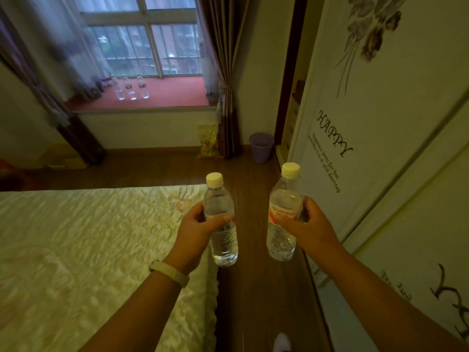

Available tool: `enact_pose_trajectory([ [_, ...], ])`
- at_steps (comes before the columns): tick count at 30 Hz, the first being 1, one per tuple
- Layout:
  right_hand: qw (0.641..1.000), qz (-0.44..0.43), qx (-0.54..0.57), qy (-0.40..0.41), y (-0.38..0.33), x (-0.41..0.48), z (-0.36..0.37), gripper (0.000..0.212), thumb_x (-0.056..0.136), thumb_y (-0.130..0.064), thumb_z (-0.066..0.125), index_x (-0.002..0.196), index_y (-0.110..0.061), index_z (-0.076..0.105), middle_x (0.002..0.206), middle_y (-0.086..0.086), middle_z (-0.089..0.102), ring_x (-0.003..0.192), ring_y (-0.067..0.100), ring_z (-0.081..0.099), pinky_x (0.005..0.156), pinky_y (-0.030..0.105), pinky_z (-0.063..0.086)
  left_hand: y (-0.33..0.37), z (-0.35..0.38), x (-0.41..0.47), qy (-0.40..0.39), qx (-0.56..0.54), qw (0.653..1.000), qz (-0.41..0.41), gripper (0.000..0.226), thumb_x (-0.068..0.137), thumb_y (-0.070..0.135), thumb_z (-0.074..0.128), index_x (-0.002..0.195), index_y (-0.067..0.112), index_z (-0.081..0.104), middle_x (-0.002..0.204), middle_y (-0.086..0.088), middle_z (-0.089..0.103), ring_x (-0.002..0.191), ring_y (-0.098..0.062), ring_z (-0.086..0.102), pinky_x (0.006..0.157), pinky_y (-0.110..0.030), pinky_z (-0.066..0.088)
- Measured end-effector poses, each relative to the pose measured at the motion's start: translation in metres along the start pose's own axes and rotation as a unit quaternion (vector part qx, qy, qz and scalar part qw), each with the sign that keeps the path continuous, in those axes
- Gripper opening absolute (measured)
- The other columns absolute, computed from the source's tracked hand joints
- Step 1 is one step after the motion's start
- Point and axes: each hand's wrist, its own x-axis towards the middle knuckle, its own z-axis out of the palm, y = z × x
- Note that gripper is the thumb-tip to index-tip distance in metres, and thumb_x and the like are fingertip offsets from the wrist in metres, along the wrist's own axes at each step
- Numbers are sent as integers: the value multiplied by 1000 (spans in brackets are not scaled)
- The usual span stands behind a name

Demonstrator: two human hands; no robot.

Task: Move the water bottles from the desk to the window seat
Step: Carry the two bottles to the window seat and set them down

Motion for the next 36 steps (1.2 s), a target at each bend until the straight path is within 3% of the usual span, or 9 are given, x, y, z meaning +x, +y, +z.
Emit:
enact_pose_trajectory([
  [6,999,3,25,-26,8,63,13,51,79,-25,78,125,-22,55,113,-6,66,103,8,64,68,16,52,1,3,52,21,9,1000,-11,36,79,4,76,112,14,70,106,-8,76,100,-26,72,87,-41,56],
  [10,998,11,50,-39,12,123,11,59,74,-35,78,127,-24,53,114,-8,64,103,8,61,73,19,49,1,18,101,39,29,999,-19,38,77,5,79,113,14,70,106,-10,75,101,-28,72,87,-42,57],
  [17,995,17,79,-58,3,245,-14,53,79,-28,78,124,-30,51,110,-14,61,95,-2,58,63,11,45,27,61,206,56,51,997,-14,41,69,15,85,107,15,71,103,-12,75,99,-32,72,89,-48,57],
  [24,996,0,56,-69,-9,334,-34,54,79,-26,79,125,-22,53,108,-12,61,95,0,58,66,13,45,46,93,284,66,58,996,12,44,70,19,82,111,12,69,104,-13,75,99,-31,72,93,-54,55],
  [32,995,5,40,-88,-12,404,-19,51,79,-25,79,122,-27,51,105,-16,59,95,-1,57,66,13,44,44,79,345,93,40,995,-4,35,79,8,78,113,13,68,105,-14,75,100,-33,71,95,-59,53],
  [36,994,17,37,-103,-11,441,6,49,79,-23,78,120,-27,52,105,-16,60,91,-2,58,56,7,49,34,57,383,110,28,993,-22,34,79,11,79,111,15,69,105,-11,75,100,-31,71,95,-57,53],
])
